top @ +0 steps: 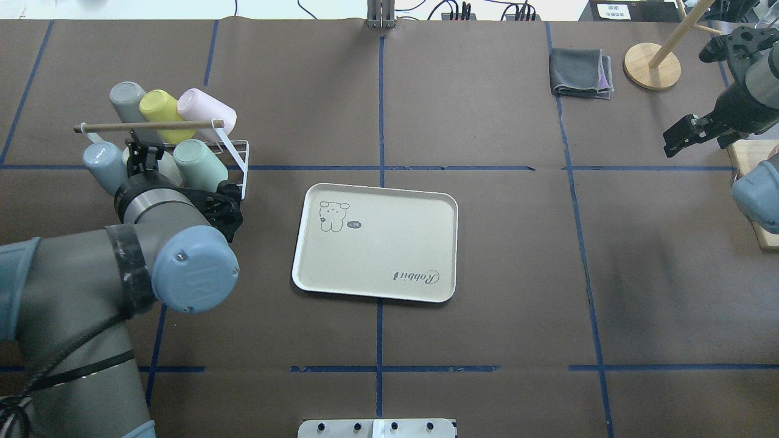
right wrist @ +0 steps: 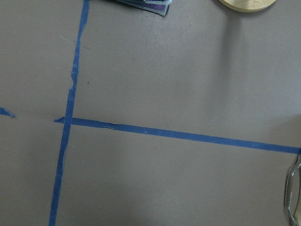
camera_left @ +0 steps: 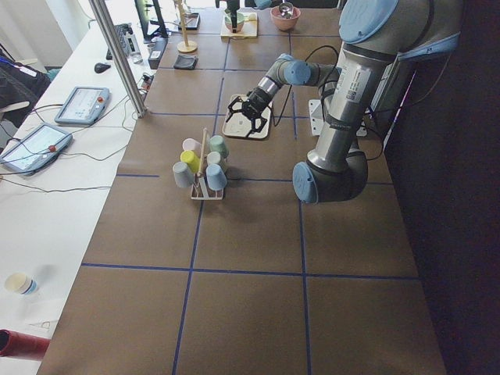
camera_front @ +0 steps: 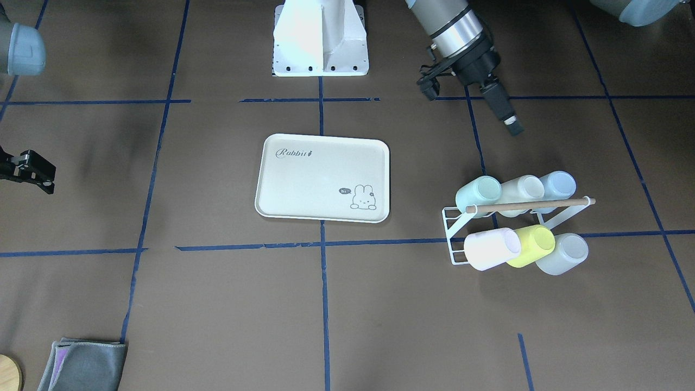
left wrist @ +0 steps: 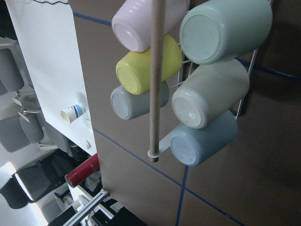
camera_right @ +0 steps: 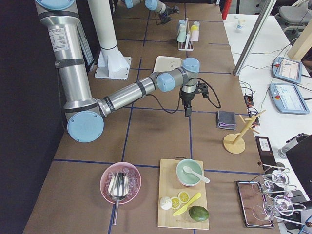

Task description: Pick up and place green cup on tray

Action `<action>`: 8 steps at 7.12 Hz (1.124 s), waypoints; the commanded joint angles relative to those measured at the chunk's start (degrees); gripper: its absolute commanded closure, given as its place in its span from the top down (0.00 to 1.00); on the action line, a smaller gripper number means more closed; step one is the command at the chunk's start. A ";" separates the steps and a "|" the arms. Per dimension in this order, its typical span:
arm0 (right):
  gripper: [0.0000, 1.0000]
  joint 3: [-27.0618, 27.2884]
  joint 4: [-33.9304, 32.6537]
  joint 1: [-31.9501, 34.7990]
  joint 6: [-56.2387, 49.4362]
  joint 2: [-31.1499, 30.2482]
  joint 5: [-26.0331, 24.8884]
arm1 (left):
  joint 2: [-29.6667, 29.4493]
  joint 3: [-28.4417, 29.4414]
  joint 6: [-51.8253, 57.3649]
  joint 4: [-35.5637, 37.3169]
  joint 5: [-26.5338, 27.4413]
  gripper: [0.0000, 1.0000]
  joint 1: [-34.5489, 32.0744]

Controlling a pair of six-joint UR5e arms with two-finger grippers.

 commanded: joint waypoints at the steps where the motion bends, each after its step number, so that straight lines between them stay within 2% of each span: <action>1: 1.00 0.00 0.00 0.00 0.12 -0.04 0.66 | -3.01 8.32 9.40 -0.10 6.19 0.99 2.05; 3: 1.00 0.00 0.00 0.00 0.12 -0.04 0.66 | -6.27 11.68 10.66 -0.18 6.21 1.00 2.58; 5: 1.00 0.00 0.09 0.00 0.12 -0.12 1.18 | -6.10 16.50 19.22 -0.36 12.41 1.00 3.54; 8: 1.00 0.09 0.09 0.00 0.29 -0.21 1.19 | -6.19 21.26 19.71 -1.58 13.67 1.00 3.55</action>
